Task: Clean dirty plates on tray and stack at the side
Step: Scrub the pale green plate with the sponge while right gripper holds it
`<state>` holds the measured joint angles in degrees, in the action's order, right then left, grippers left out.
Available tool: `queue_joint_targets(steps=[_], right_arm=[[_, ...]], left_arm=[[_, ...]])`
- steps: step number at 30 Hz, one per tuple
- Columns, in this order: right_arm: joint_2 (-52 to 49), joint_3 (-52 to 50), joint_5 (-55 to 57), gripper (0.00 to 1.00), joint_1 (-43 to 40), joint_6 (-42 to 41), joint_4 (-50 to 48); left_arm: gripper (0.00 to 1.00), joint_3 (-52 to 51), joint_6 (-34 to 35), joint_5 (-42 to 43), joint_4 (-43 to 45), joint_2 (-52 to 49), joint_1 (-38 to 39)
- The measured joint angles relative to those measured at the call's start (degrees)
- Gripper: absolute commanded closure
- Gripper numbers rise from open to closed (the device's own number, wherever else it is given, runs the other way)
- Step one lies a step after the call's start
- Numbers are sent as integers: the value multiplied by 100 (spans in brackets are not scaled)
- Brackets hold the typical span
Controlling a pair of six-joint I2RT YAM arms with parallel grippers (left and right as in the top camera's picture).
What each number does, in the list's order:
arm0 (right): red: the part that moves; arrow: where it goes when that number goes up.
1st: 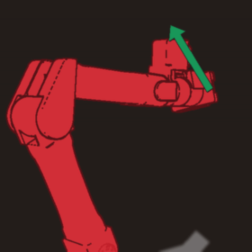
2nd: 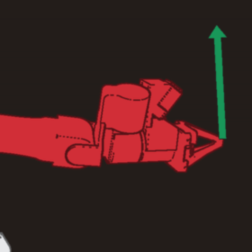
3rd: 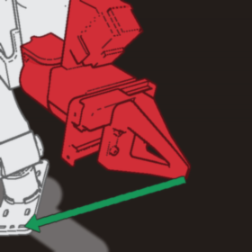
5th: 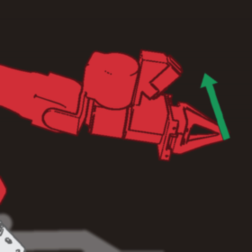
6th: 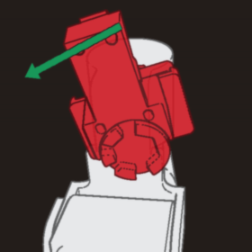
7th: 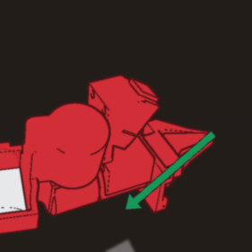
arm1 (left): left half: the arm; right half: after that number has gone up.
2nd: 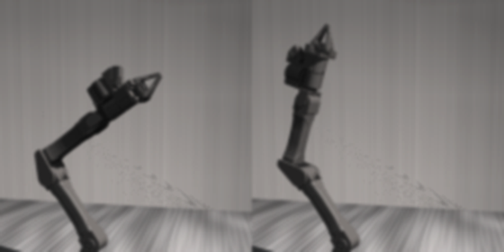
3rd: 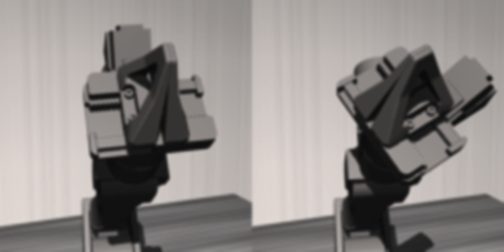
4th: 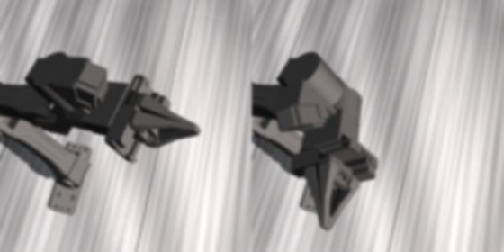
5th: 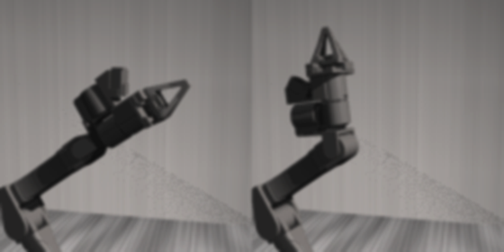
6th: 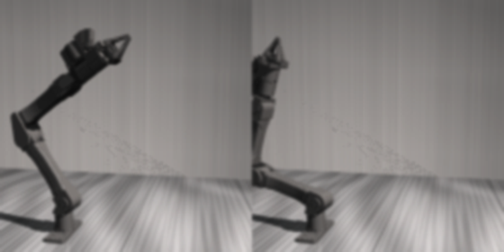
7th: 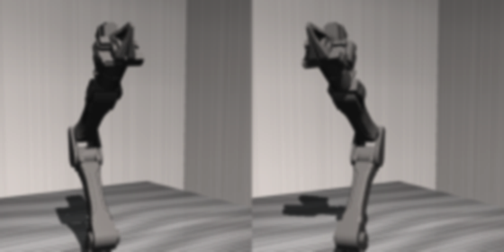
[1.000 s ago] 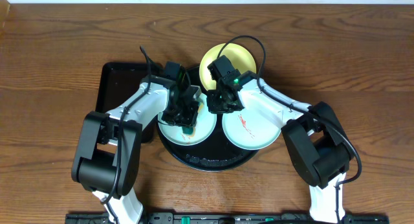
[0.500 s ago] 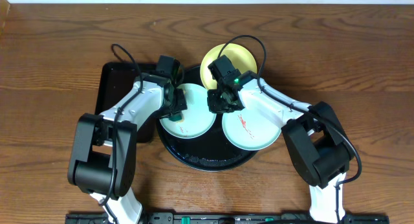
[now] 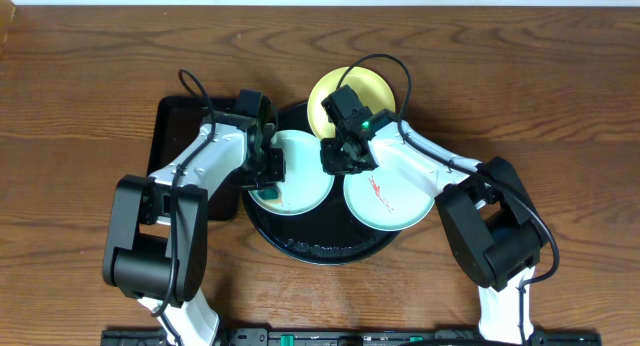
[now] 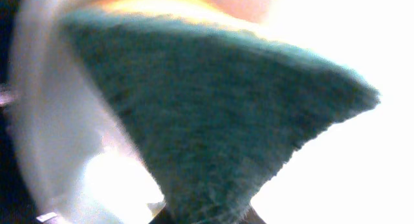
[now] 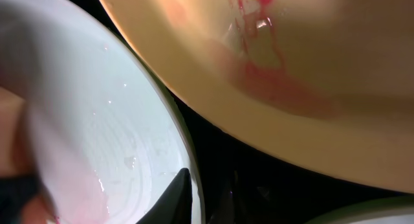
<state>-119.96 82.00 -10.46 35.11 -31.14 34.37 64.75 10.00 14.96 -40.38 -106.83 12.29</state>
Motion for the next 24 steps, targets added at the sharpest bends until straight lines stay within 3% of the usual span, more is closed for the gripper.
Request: queue_joint_targets(steps=[7, 14, 20, 24], right_arm=[[0, 0, -2, 81, 0, -2, -17], [0, 0, -2, 81, 0, -2, -15], [0, 0, 0, 80, 0, -2, -15], [0, 0, 0, 80, 0, 0, -17]], left_arm=[[93, -81, -868, 817, 461, -44, 2], [92, -96, -697, 981, 1012, -81, -76], [93, 339, -551, 988, 422, -79, -573], [92, 691, -531, 560, -57, 109, -1102]])
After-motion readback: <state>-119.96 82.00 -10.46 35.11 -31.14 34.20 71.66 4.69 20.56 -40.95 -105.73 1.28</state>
